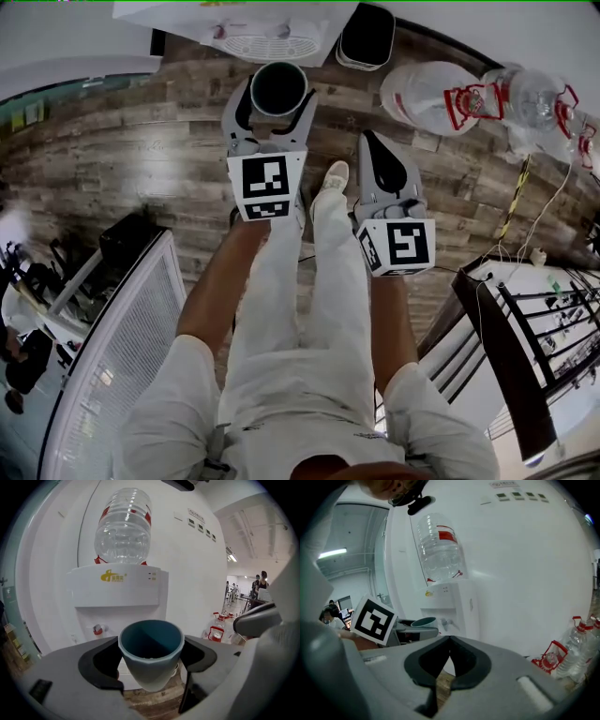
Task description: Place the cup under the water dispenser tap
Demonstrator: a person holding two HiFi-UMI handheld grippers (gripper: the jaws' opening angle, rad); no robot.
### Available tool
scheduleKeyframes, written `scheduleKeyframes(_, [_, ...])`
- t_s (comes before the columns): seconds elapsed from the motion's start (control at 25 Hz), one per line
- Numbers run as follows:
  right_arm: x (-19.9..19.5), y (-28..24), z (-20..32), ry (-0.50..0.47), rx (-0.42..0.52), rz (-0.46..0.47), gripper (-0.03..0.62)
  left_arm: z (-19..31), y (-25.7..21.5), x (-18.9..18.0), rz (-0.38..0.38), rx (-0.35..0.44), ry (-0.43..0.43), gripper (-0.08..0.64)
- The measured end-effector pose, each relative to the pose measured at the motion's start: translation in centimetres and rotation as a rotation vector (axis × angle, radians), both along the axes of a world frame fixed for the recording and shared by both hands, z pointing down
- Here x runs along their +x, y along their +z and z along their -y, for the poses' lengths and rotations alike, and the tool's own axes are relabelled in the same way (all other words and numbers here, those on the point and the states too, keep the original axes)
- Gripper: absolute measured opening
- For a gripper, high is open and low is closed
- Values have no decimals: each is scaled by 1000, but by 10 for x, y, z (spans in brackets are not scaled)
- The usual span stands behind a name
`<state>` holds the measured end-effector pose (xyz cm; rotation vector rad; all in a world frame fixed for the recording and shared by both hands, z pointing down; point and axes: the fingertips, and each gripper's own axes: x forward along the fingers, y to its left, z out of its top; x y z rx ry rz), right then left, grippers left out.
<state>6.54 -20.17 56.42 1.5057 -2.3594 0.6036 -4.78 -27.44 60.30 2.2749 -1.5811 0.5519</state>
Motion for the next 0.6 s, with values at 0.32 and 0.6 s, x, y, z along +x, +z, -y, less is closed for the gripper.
scheduleKeyframes(0.32, [3, 16, 0, -13, 5, -15, 0, 18, 51, -4, 14, 7, -6, 368])
scheduleKeyframes(0.6, [12, 33, -3, 0, -22, -21, 0, 41, 85, -5, 32, 9, -1, 369])
